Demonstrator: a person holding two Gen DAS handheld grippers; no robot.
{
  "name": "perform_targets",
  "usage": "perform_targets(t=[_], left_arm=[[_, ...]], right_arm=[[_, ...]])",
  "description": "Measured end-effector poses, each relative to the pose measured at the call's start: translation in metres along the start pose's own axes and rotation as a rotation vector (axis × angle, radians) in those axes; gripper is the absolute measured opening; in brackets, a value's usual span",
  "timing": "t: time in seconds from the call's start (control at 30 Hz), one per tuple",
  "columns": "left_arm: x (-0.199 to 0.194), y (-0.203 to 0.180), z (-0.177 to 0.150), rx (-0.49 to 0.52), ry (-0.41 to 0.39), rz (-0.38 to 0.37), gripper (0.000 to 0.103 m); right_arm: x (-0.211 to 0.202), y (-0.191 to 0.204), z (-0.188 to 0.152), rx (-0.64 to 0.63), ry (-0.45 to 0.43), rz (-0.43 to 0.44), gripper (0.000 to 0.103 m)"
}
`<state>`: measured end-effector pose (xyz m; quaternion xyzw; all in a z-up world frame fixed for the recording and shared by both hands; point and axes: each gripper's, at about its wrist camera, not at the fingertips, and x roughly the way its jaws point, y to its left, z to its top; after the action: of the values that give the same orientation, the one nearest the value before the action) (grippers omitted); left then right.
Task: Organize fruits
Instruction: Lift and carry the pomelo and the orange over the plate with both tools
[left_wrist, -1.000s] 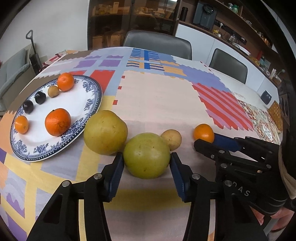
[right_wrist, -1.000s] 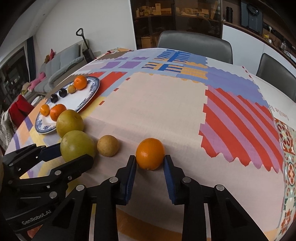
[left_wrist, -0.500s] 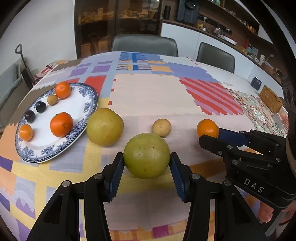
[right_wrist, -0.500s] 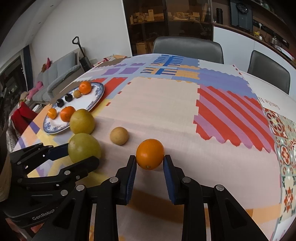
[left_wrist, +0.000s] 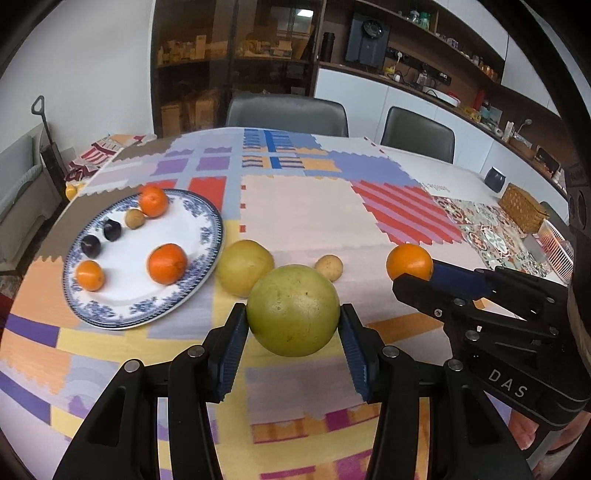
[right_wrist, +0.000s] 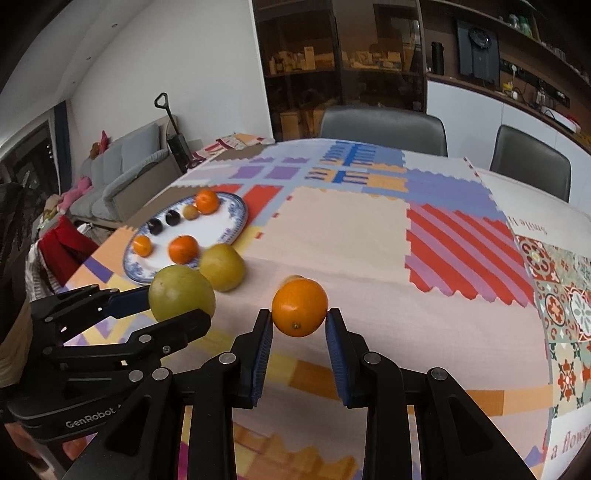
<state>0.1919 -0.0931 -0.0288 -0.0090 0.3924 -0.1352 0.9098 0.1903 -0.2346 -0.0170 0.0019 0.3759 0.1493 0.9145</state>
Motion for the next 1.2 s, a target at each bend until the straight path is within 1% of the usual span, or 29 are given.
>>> perform_targets(t=[0.13, 0.27, 0.3, 0.33, 0.37, 0.53, 0.57, 0.63, 0.67, 0.7, 0.83, 1.07, 1.2], left_arm=[[-0.014, 0.01, -0.002, 0.013, -0.025, 0.021, 0.049], [-0.023, 0.022, -0.007, 0.006, -0.031, 0.034, 0.049], [-0.025, 0.025, -0.008, 0.005, -0.033, 0.038, 0.049], [-0.026, 0.027, -0.009, 0.003, -0.032, 0.043, 0.049], [-0.027, 0.029, -0.01, 0.002, -0.032, 0.045, 0.049], [-0.032, 0.035, -0.015, 0.001, -0.038, 0.047, 0.049], [-0.032, 0.035, -0.015, 0.003, -0.036, 0.047, 0.049], [-0.031, 0.033, -0.017, 0.008, -0.031, 0.044, 0.049], [-0.031, 0.032, -0.017, 0.014, -0.029, 0.039, 0.049], [-0.031, 0.031, -0.018, 0.019, -0.029, 0.036, 0.049], [-0.031, 0.028, -0.021, 0.025, -0.021, 0.025, 0.049], [-0.026, 0.034, -0.027, 0.014, 0.008, 0.024, 0.049], [-0.023, 0.038, -0.03, 0.004, 0.025, 0.02, 0.049]], right_arm=[[-0.008, 0.014, 0.002, -0.002, -0.021, 0.002, 0.03], [-0.005, 0.026, 0.002, 0.003, -0.02, 0.008, 0.025], [-0.002, 0.029, 0.001, 0.011, -0.009, 0.023, 0.018], [0.001, 0.032, -0.001, 0.011, -0.002, 0.029, 0.009], [0.004, 0.034, -0.002, 0.006, 0.01, 0.034, 0.005], [0.01, 0.039, -0.009, 0.005, 0.033, 0.035, 0.005], [0.01, 0.038, -0.011, 0.014, 0.031, 0.029, 0.008], [0.007, 0.035, -0.014, 0.032, 0.031, 0.015, 0.029], [0.005, 0.034, -0.015, 0.039, 0.025, 0.003, 0.048], [0.001, 0.033, -0.018, 0.043, 0.012, -0.012, 0.051], [-0.001, 0.036, -0.024, 0.024, 0.032, -0.011, 0.051], [0.013, 0.04, -0.033, 0.024, 0.09, 0.012, 0.051], [0.025, 0.042, -0.038, 0.015, 0.127, -0.005, 0.05]])
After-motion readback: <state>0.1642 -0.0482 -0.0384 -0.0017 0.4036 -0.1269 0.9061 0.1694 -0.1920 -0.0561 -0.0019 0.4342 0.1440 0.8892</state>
